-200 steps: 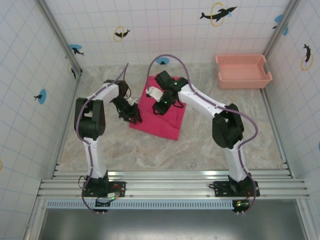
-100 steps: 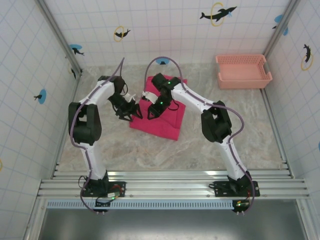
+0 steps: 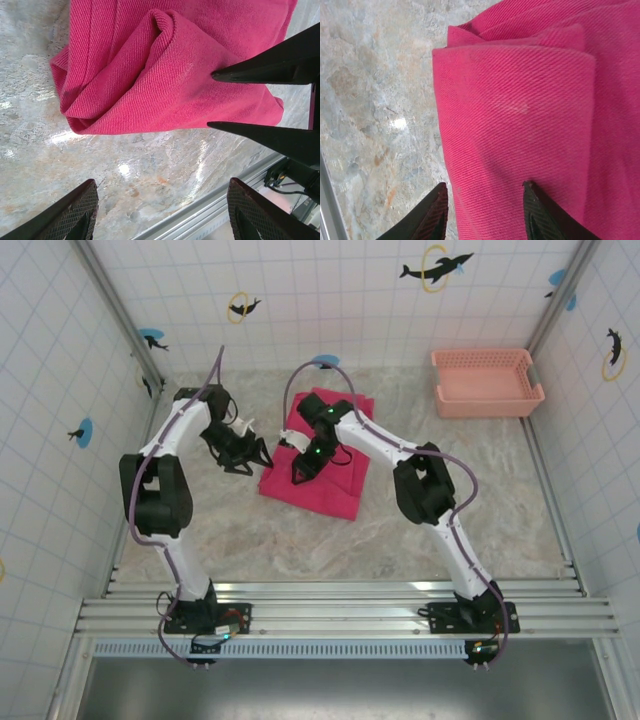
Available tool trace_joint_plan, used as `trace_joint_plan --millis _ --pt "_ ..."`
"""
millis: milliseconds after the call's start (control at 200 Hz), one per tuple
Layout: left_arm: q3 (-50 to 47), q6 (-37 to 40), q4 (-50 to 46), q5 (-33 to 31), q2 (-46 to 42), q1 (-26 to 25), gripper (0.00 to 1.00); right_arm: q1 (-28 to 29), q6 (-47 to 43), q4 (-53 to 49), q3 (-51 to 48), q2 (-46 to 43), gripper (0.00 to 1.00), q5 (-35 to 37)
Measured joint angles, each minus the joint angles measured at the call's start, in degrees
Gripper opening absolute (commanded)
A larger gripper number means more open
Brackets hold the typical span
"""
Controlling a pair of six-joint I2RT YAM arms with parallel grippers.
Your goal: Roll up the long pants
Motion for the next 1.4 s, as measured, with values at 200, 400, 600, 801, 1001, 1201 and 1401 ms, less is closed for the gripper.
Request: trace_joint_plan --millis 200,400,600,801,1001,1201,1401 --pt "0.0 -0.81 0.09 -0.35 -0.04 0.26 0.7 -2.08 -0.26 0.24 1.51 -1.31 0.5 1.36" --pt "0.0 -0.83 0.13 -0.37 -0.04 0.26 0.7 -3.93 0.72 0.87 7.56 1.62 0.5 -0.72" --pt "0.0 -0.83 0.13 -0.37 -0.02 0.26 0.7 -3.45 1.84 1.22 7.82 5.42 0.49 -3.78" --pt "0.0 -1.01 0.13 -0.37 0.02 0.26 0.7 -3.17 2.64 1.29 7.8 6.71 0.46 -6.75" --pt "0.0 -1.01 0.15 -0.35 0.04 0.26 0.7 -2.89 3.8 2.45 6.34 6.71 0.23 -9.92" --pt "0.0 -1.01 0.17 -0.35 0.04 0.26 0.7 -1.57 4.42 2.97 4.24 6.71 0.02 -12.5" --pt "0.0 -1.01 0.17 -0.33 0.07 0.26 0.7 0.61 5.62 4.83 0.98 6.47 0.0 -17.03"
